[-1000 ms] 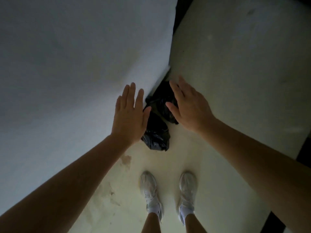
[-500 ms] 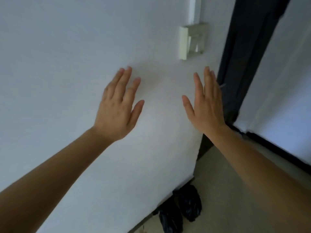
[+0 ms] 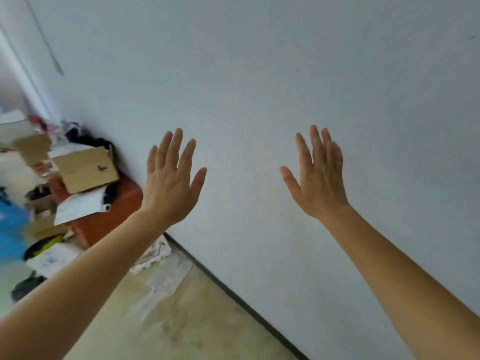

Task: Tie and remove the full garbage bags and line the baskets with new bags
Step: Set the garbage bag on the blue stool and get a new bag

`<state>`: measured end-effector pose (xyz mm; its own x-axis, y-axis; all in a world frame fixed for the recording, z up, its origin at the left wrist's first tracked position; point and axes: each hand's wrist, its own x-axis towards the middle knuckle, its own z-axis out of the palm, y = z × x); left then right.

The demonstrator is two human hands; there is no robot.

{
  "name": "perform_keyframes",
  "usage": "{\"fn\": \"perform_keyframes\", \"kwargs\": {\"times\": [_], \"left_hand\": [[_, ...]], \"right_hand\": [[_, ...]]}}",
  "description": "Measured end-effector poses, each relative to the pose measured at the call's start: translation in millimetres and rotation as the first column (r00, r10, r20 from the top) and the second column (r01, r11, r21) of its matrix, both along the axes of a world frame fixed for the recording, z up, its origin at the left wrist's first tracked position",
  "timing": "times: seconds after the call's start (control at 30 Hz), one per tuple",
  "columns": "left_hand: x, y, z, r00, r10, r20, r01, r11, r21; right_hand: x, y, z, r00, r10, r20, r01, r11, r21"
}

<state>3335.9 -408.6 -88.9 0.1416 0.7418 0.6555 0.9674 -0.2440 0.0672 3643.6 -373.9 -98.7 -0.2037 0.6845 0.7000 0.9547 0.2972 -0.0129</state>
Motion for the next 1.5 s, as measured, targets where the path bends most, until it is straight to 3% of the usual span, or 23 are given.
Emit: {"fn": "perform_keyframes", "kwargs": {"times": [0.23,0.37,0.5,0.73,1.07,1.3,1.5], "left_hand": [[-290.2,-74.0,-17.1,0.887,0.456,0.068,-0.453,0.890,-0.057],[-420.3,-129.7,-10.2,0.768,0.630,0.120,-0.629,0.776,-0.049],[-518.9,-171.2,-23.4,0.673,0.733,0.100,-0.730,0.680,-0.069],[-693.4,-147.9,-63.5,0.546,0.821,0.167,-0.818,0.565,-0.105],[-982.9,-56.8,-47.3,0.459,0.879,0.128,-0.862,0.475,-0.174],[-1172.9,-77.4,-69.7,0.347,0.920,0.179,-0.905,0.379,-0.192],[-1363.5,-56.3,-97.0,0.376,0.915,0.144,-0.874,0.402,-0.272]], "right_hand": [[-351.8,61.8,-0.6,0.917,0.400,0.012,-0.399,0.916,-0.046],[-529.5,51.7,-11.7,0.833,0.553,-0.019,-0.551,0.827,-0.115],[-665.6,45.0,-33.0,0.740,0.671,0.050,-0.652,0.733,-0.193],[-883.9,71.9,-69.9,0.643,0.766,0.018,-0.746,0.631,-0.211],[-1195.3,166.7,-66.9,0.617,0.781,-0.099,-0.766,0.567,-0.303],[-1434.5,159.4,-83.5,0.507,0.862,0.022,-0.808,0.484,-0.337],[-1610.8,184.3,-114.6,0.513,0.853,0.097,-0.757,0.503,-0.417]]}}
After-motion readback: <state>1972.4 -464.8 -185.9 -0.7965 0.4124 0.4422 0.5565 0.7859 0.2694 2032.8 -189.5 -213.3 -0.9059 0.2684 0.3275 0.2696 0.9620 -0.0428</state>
